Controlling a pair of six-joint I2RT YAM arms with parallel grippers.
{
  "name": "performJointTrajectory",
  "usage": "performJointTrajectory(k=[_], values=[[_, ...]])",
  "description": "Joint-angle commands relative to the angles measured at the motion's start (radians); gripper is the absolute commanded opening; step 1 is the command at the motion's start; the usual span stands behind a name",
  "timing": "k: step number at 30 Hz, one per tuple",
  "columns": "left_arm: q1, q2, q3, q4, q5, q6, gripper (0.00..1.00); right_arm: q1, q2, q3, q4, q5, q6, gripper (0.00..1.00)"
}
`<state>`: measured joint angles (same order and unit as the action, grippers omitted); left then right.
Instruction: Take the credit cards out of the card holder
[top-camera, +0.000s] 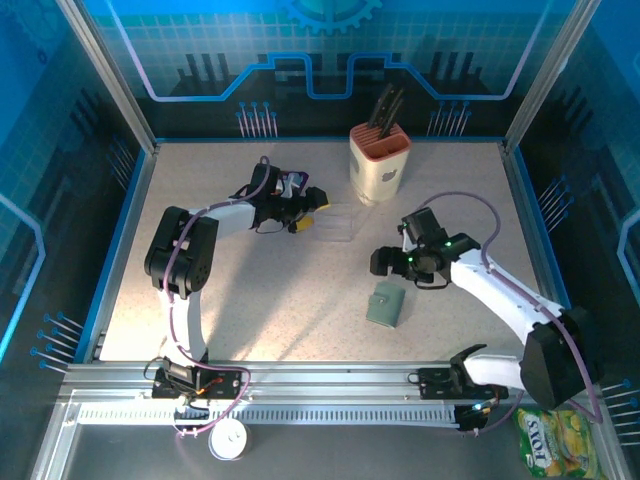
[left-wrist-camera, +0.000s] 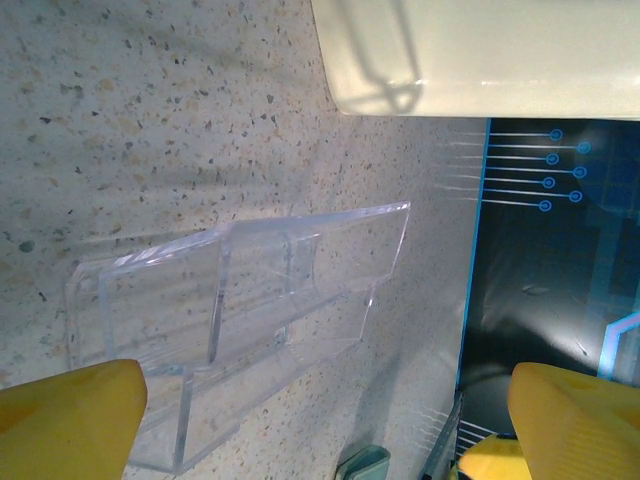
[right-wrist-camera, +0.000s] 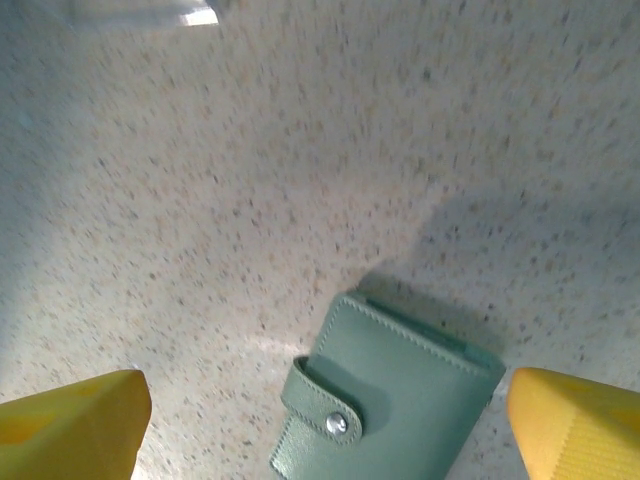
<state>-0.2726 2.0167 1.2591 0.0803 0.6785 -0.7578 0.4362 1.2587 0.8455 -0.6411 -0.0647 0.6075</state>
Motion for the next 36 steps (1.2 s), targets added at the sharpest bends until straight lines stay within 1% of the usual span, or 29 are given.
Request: performJointTrajectory(k=[1, 7, 13, 20, 27, 36], values=[[-0.005, -0.052, -0.013, -0.047, 0.027, 0.032, 0.94, 0.067, 0.019, -0.035, -0.083, -0.02, 0.029, 0.93], [0.021, -0.122, -0.04, -0.103, 0.029, 0.063, 0.94, 0.166, 0.003, -0.149, -0.095, -0.012, 0.116, 0.94], [0.072, -0.182, -0.049, -0.156, 0.036, 0.09, 0.94, 0.248, 0.025, -0.222, -0.004, -0.045, 0.165, 0.95], [0.096, -0.22, -0.072, -0.193, 0.036, 0.115, 0.95, 0.342, 0.092, -0.177, 0.062, -0.076, 0.161, 0.96], [0.1, -0.235, -0.105, -0.201, 0.036, 0.116, 0.95, 0.366, 0.118, -0.124, 0.135, -0.145, 0.128, 0.96], [0.105, -0.259, -0.135, -0.226, 0.021, 0.135, 0.95, 0.384, 0.195, -0.032, 0.085, -0.116, 0.104, 0.96]])
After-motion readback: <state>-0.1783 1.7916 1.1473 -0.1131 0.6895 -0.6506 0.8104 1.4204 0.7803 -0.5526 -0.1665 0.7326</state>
